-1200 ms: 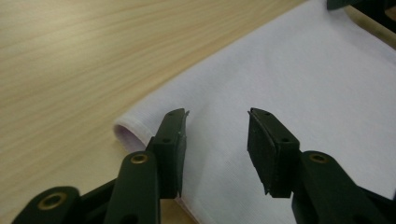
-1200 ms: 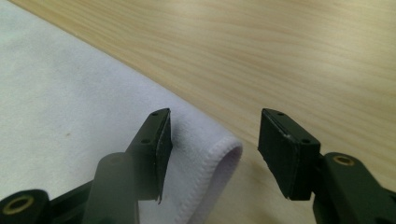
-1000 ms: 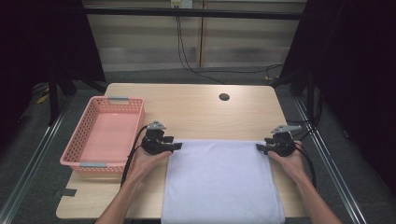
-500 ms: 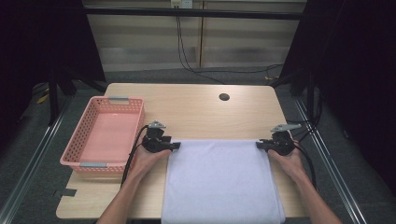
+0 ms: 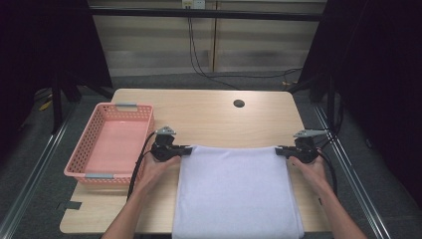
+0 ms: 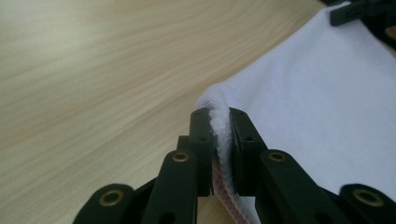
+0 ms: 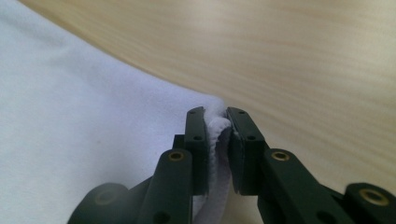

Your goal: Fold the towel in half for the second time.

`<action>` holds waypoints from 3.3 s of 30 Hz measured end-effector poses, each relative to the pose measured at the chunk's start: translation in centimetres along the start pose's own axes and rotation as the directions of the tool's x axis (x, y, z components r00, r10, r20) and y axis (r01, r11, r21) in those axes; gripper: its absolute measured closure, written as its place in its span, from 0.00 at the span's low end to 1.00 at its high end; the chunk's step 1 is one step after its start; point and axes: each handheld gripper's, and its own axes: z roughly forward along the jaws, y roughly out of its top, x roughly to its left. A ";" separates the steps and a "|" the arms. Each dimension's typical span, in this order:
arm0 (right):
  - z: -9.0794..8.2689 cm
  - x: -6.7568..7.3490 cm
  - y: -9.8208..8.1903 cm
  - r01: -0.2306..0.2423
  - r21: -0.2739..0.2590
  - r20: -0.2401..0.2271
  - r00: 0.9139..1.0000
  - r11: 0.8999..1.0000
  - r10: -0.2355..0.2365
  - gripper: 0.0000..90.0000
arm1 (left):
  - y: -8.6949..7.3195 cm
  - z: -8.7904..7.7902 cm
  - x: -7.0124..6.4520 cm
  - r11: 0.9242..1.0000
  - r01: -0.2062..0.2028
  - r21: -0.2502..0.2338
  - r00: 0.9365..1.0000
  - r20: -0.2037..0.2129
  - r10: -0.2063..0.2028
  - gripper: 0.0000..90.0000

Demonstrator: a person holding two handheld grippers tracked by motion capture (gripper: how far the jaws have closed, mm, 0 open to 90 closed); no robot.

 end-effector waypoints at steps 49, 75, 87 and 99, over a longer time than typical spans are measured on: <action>-9.3 2.7 5.8 0.033 -0.281 -0.105 0.992 0.959 -0.064 0.92 | 3.0 -9.2 -5.5 0.971 -0.136 -0.196 0.990 -0.005 0.138 0.91; -11.6 7.1 -8.9 0.011 -0.064 -0.197 0.980 0.998 -0.024 0.58 | -7.6 -10.0 -8.7 0.995 -0.100 -0.004 0.986 0.131 0.100 0.78; -3.6 5.1 -5.8 0.010 0.085 0.001 1.000 0.996 -0.010 0.49 | -5.9 -4.0 -5.1 0.991 -0.020 0.131 1.000 -0.010 0.021 0.64; -5.9 4.0 -7.1 -0.010 0.090 0.069 0.998 0.996 0.003 0.85 | -4.8 -0.3 -6.4 0.987 -0.076 0.139 0.996 0.060 0.068 0.62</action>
